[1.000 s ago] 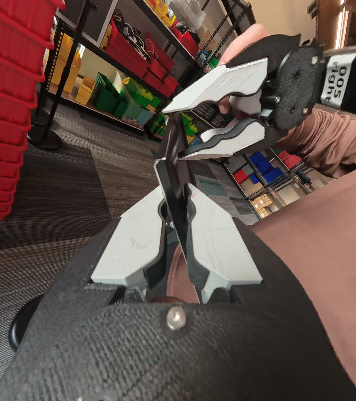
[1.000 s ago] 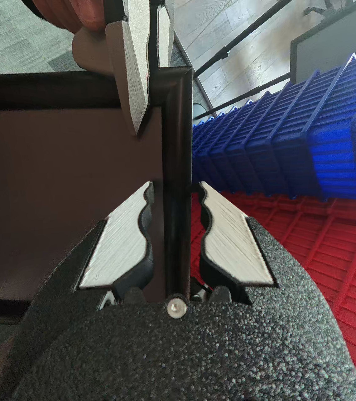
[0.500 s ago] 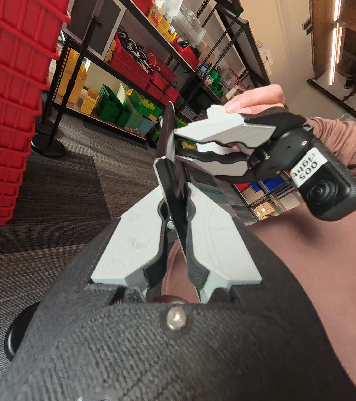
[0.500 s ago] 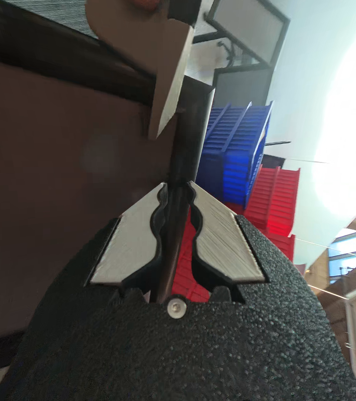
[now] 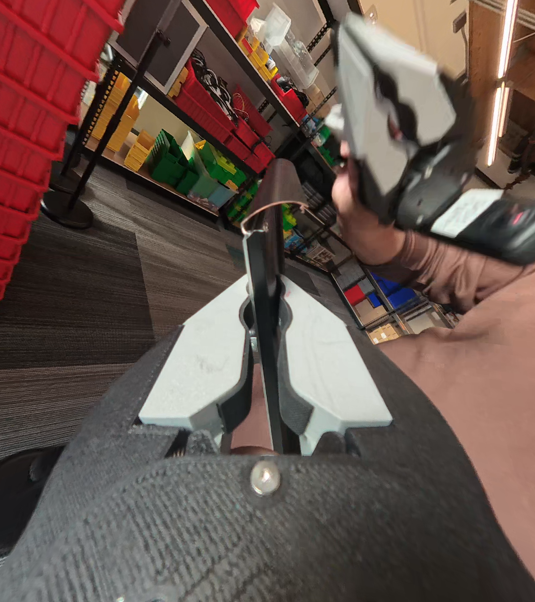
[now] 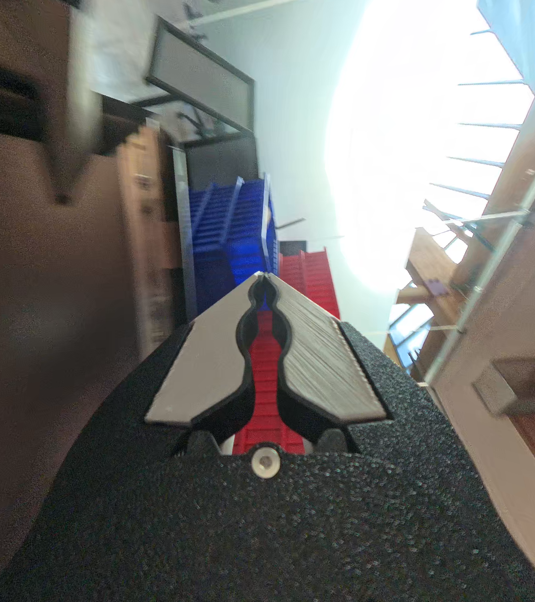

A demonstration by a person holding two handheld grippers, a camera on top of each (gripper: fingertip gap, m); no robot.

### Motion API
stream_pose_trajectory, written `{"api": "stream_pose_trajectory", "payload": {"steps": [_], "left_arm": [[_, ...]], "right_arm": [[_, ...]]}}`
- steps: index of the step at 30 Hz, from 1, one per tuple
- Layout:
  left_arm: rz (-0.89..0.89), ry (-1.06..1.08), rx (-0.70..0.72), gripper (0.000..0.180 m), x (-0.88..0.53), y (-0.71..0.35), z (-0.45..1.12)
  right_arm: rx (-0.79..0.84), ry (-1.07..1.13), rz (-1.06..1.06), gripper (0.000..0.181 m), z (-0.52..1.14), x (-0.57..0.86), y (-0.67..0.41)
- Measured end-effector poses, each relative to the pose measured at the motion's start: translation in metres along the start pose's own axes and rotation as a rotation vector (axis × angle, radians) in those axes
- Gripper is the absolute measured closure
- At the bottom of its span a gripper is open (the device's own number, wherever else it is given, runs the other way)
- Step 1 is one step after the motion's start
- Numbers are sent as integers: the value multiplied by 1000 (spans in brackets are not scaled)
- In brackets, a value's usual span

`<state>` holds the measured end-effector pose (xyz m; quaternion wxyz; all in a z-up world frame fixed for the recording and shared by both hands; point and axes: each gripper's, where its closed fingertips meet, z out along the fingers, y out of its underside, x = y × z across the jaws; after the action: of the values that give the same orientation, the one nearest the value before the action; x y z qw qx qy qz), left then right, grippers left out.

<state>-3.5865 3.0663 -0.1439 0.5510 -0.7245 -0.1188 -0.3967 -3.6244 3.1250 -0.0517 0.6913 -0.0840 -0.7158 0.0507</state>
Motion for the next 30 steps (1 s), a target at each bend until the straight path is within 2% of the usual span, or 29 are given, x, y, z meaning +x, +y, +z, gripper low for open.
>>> {"api": "stream_pose_trajectory", "payload": {"steps": [1,3,5,7,10,13,15,18,21,24,26,27,30], "left_arm": [[7,13,-13,170,6,5,5],[39,-29,-20,170,8,4,9],[55,-68,-24,170,2,0,9],[41,-71,-13,170,-1,-2,6],[37,-71,-13,170,-1,-2,3],[39,-122,-2,170,-4,-3,-1],[66,-188,6,168,-7,-4,-4],[109,-210,4,167,-3,1,-2],[69,-177,12,168,2,4,1],[59,-181,-74,155,3,23,2],[60,-176,-133,156,6,40,6],[72,-188,-165,169,6,48,8],[118,-145,-217,168,21,61,17]], "right_arm": [[-31,-7,119,181,7,26,11],[-40,-189,349,181,14,44,16],[22,-309,432,181,2,45,3],[43,-420,457,178,-16,28,-9],[-13,-571,428,166,-37,-14,-9],[-178,-547,439,138,-50,-28,29],[-293,-503,632,132,-73,-30,62],[-402,-507,1073,120,-116,-62,93],[-483,-496,1273,123,-132,-101,104],[-498,-434,1302,141,-131,-115,110],[-523,-383,1250,143,-130,-115,113],[-545,-359,1196,144,-129,-113,115],[-625,-321,1000,149,-124,-109,126]]}}
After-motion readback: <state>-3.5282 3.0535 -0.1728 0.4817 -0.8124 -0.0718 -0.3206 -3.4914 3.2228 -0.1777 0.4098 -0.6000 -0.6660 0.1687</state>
